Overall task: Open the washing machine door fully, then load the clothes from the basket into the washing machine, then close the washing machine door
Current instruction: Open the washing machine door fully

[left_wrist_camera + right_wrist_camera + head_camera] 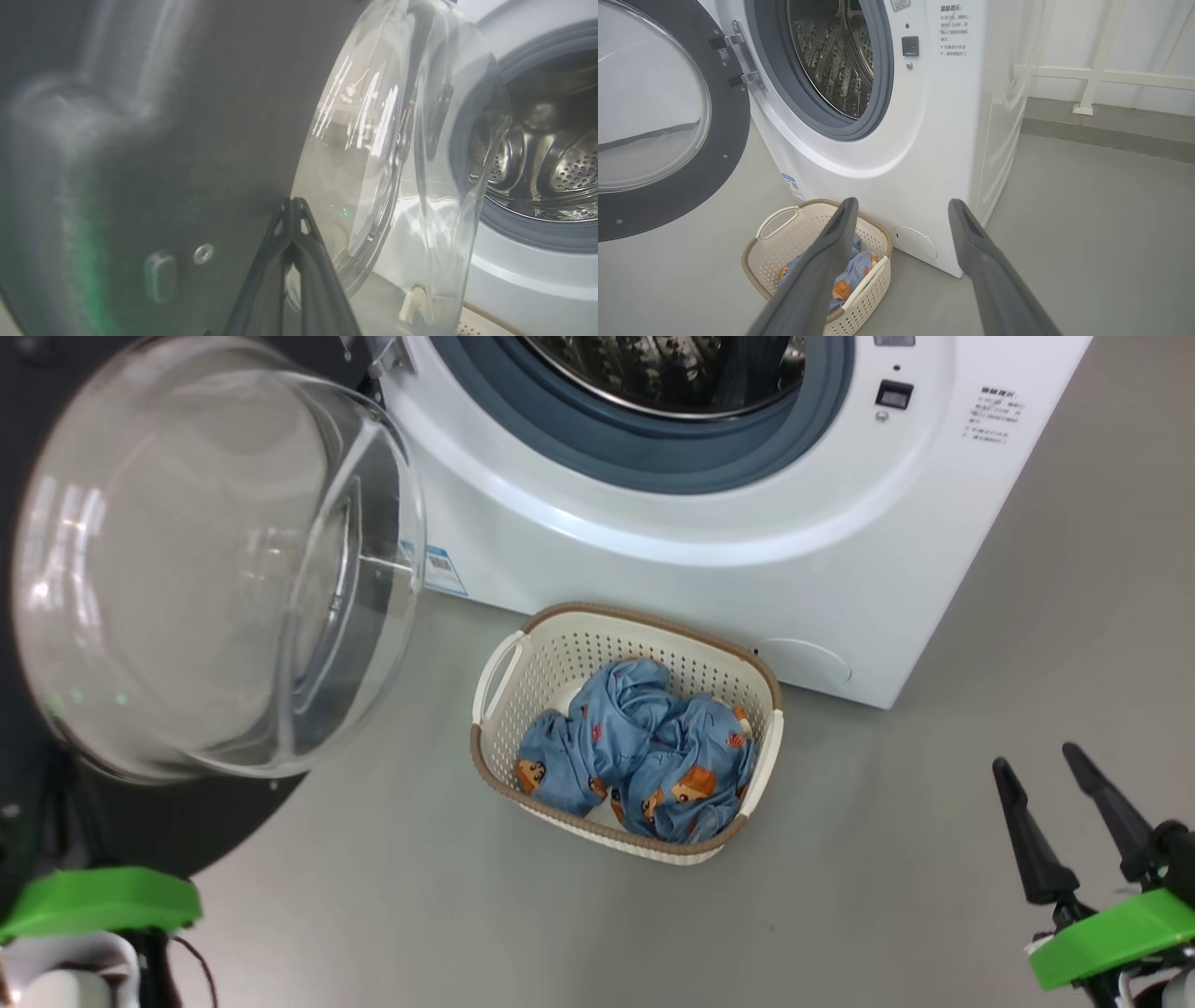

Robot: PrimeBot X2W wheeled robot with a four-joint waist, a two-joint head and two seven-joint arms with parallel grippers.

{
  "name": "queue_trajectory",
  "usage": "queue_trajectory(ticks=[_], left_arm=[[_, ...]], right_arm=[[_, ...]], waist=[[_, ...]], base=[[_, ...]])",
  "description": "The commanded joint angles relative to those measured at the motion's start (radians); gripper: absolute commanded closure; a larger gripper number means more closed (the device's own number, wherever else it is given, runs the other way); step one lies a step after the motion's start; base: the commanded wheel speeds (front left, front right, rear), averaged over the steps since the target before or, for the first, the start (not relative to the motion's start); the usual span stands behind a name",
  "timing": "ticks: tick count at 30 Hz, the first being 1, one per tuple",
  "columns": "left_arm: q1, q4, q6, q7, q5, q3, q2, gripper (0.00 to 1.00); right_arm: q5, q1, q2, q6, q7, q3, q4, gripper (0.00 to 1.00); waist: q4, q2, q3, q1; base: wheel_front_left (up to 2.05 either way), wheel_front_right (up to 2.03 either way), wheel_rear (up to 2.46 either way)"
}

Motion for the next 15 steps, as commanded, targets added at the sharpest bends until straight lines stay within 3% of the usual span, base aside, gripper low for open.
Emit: queue_trajectory(ticks=[1, 15], left_arm=[[-0.049, -0.001, 0.004, -0.01, 0.009, 0.064, 0.059, 1.0], [-0.193, 0.168, -0.032, -0.01, 0.052, 0.229, 0.101, 1.0]], right_arm=[[0.006, -0.031, -0.031, 0.005, -0.012, 0.018, -0.027, 0.0], [0.012, -0.079, -0.07, 0.005, -0.012, 0.017, -0.04, 0.0]], waist=[[0.001, -0.0001, 0.015, -0.0001], [-0.005, -0.0001, 0.099, -0.0001]], base=[[0.0, 0.0, 0.0], [0.0, 0.0, 0.0]])
